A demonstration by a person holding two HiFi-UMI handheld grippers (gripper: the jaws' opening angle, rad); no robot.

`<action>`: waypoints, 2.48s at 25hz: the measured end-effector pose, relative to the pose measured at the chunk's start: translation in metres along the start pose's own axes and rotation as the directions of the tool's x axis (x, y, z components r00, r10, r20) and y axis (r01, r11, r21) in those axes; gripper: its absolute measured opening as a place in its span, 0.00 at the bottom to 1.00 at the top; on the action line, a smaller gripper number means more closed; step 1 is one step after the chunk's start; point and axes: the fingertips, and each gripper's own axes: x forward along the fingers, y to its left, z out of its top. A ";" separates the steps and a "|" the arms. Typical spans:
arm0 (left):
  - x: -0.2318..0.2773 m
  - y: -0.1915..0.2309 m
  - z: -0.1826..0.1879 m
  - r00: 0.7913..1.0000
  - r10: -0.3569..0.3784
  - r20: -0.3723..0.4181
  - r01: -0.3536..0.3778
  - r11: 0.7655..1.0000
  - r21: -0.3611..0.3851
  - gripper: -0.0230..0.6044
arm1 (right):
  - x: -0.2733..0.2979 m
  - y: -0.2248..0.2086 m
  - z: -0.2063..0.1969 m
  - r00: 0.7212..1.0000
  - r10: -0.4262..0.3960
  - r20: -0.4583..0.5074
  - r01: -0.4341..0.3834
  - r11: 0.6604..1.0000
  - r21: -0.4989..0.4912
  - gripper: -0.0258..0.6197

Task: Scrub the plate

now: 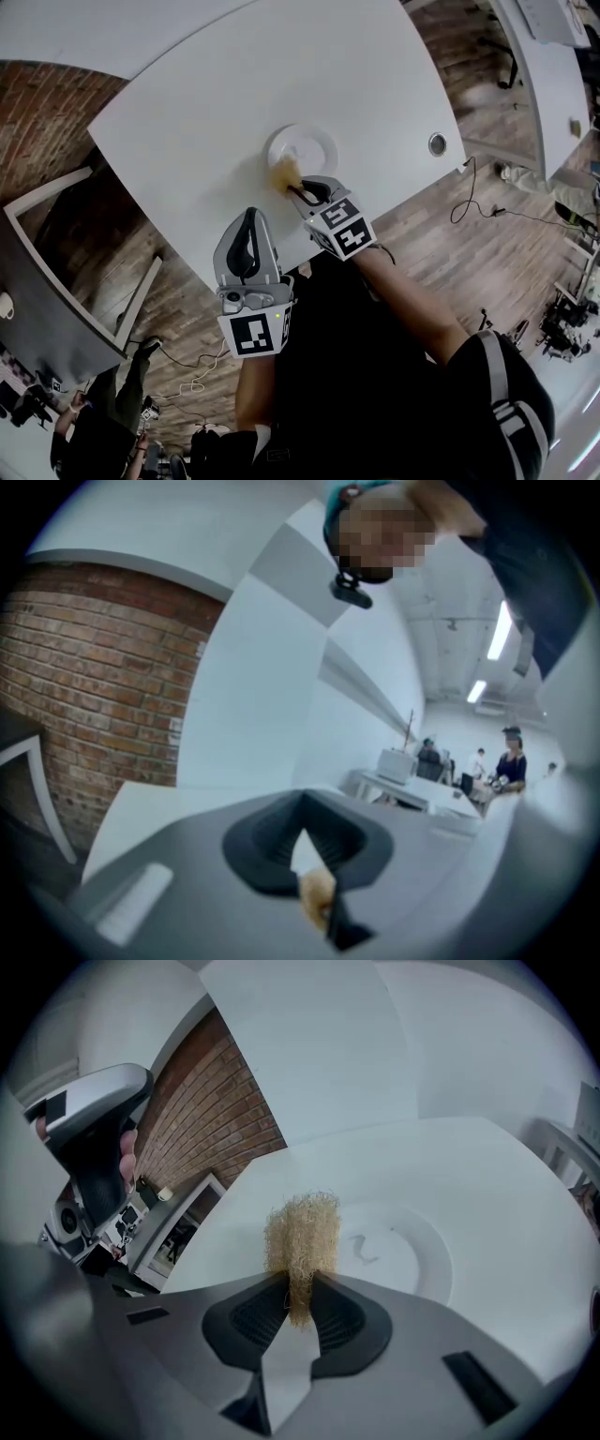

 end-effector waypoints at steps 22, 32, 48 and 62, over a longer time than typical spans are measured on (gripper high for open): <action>0.019 0.016 -0.002 1.000 -0.022 -0.015 0.022 0.999 -0.027 0.04 | -0.026 -0.055 -0.026 0.991 -0.123 -0.060 0.125 0.992 0.035 0.13; 0.027 0.010 -0.005 0.999 -0.041 -0.024 0.040 0.999 -0.025 0.04 | -0.035 -0.092 -0.011 0.980 -0.198 -0.031 0.200 0.978 0.052 0.13; 0.023 0.021 0.002 1.000 0.013 -0.010 -0.014 0.999 -0.034 0.04 | -0.004 -0.048 0.000 0.993 -0.091 -0.072 0.088 0.995 -0.044 0.13; -0.005 0.050 -0.001 0.997 0.083 -0.003 -0.083 0.995 -0.056 0.04 | 0.025 -0.004 0.017 0.996 -0.013 -0.088 0.001 0.991 -0.131 0.13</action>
